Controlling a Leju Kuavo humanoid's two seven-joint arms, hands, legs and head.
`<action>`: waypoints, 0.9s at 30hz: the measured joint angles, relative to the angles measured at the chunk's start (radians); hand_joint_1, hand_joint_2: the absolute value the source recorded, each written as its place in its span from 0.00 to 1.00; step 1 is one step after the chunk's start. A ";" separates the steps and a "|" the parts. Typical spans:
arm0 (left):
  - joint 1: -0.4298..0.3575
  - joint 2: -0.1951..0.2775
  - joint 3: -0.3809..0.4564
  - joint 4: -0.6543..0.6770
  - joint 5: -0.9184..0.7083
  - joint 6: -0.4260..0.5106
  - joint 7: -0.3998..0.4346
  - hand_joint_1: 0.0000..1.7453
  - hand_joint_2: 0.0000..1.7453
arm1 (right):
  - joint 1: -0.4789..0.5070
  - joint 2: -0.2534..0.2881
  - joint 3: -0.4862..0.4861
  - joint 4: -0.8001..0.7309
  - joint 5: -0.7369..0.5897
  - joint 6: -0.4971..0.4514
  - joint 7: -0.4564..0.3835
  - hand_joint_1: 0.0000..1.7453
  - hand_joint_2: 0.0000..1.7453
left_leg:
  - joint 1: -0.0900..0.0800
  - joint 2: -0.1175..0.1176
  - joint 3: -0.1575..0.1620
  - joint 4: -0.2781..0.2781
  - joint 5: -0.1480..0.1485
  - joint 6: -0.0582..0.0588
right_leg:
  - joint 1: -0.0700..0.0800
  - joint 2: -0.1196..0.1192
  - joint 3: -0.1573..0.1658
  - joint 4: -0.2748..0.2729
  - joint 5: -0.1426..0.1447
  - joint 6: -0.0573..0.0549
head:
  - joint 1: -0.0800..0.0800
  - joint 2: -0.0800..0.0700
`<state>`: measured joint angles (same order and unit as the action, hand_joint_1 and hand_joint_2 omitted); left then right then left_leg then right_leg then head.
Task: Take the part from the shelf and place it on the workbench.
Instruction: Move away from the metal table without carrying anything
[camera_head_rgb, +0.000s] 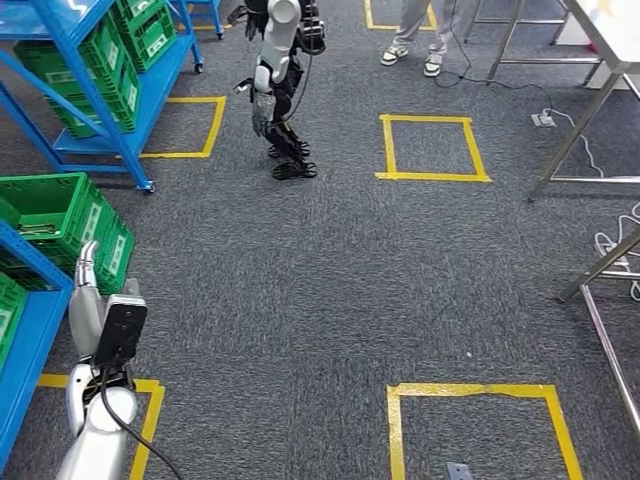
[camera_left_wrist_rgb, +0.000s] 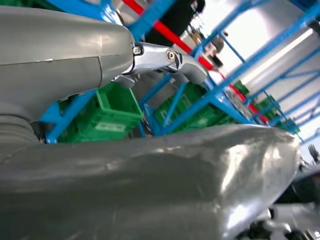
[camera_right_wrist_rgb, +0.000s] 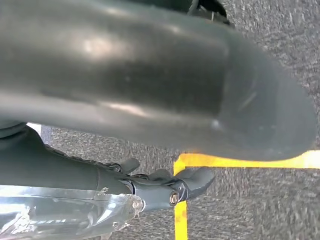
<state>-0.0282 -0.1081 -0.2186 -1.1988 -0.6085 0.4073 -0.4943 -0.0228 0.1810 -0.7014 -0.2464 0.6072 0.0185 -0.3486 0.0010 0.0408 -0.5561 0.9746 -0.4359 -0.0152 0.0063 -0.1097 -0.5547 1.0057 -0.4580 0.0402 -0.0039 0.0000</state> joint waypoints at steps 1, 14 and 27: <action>-0.001 0.001 0.001 0.000 0.000 0.000 -0.002 0.00 0.00 | 0.000 0.000 -0.001 0.000 0.000 0.000 0.000 0.00 0.00 | 0.002 -0.011 -0.002 -0.001 0.004 0.007 | -0.002 0.025 -0.011 0.026 -0.019 0.005 | 0.001 0.000; 0.004 0.003 0.003 0.000 0.008 0.011 -0.041 0.00 0.00 | 0.005 0.001 -0.016 0.001 0.008 0.000 -0.003 0.00 0.00 | 0.011 -0.176 -0.041 0.005 0.037 -0.016 | -0.020 0.185 0.010 0.004 -0.008 -0.002 | 0.003 0.000; 0.008 0.002 0.000 -0.014 0.024 0.033 -0.084 0.00 0.00 | 0.003 0.002 -0.022 0.001 0.017 0.001 -0.010 0.00 0.00 | -0.013 0.047 -0.038 0.022 0.023 -0.008 | 0.002 0.011 0.022 -0.002 -0.018 -0.016 | -0.009 0.000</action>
<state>-0.0203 -0.1061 -0.2182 -1.2126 -0.5847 0.4401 -0.5778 -0.0200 0.1833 -0.7233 -0.2453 0.6238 0.0195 -0.3583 -0.0122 0.0882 -0.5938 0.9968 -0.4129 -0.0229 0.0085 -0.0983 -0.5324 1.0033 -0.4759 0.0243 -0.0125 0.0000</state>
